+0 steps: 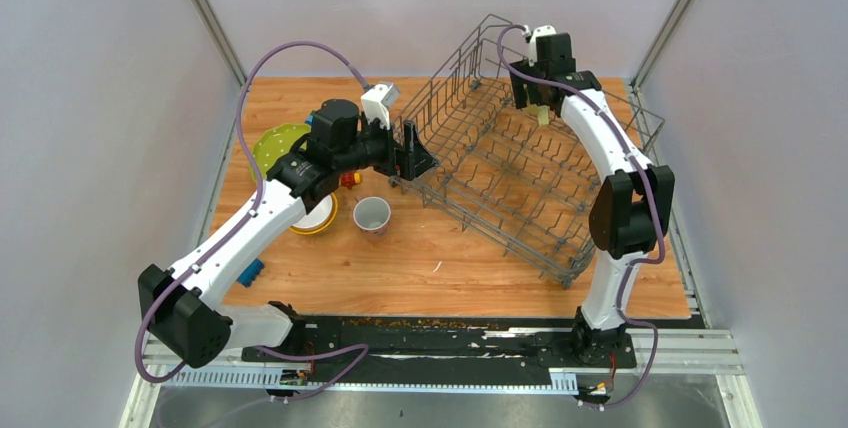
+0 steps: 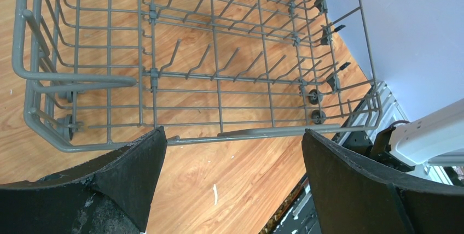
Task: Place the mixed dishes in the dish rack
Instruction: Turn the cup upside down in the dish rack.
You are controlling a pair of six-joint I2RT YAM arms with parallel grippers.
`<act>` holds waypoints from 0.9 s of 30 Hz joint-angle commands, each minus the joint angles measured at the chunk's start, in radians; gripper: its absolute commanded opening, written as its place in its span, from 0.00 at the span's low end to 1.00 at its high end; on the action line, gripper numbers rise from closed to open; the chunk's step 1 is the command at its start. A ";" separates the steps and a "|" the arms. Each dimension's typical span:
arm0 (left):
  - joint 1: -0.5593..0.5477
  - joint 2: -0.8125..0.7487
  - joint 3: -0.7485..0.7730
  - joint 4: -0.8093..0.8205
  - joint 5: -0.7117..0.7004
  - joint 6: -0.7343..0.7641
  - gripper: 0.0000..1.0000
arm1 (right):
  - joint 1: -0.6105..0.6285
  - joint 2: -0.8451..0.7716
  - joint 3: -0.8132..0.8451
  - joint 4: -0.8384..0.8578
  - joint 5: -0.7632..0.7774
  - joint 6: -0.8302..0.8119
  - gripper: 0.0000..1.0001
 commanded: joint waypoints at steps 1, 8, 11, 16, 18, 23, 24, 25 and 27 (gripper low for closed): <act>-0.004 -0.038 -0.002 0.009 -0.008 0.024 1.00 | -0.005 0.021 0.108 0.073 0.026 -0.014 0.00; -0.004 -0.053 -0.004 0.000 -0.027 0.026 1.00 | -0.006 0.097 0.171 0.059 0.034 0.000 0.00; -0.004 -0.056 -0.009 -0.002 -0.031 0.028 1.00 | -0.009 0.115 0.178 0.059 0.039 0.005 0.00; -0.004 -0.051 -0.007 -0.004 -0.030 0.028 1.00 | -0.011 0.145 0.184 0.051 0.035 0.004 0.02; -0.004 -0.051 -0.006 -0.003 -0.032 0.025 1.00 | -0.016 0.160 0.190 0.048 0.035 0.004 0.04; -0.004 -0.052 -0.007 -0.003 -0.032 0.022 1.00 | -0.024 0.205 0.227 0.029 0.027 0.013 0.10; -0.004 -0.052 -0.007 -0.003 -0.033 0.021 1.00 | -0.026 0.214 0.237 0.025 0.025 0.012 0.11; -0.004 -0.051 -0.007 -0.003 -0.033 0.021 1.00 | -0.027 0.222 0.246 0.022 0.023 0.009 0.13; -0.004 -0.049 -0.006 -0.002 -0.032 0.019 1.00 | -0.029 0.240 0.262 0.017 0.013 -0.017 0.17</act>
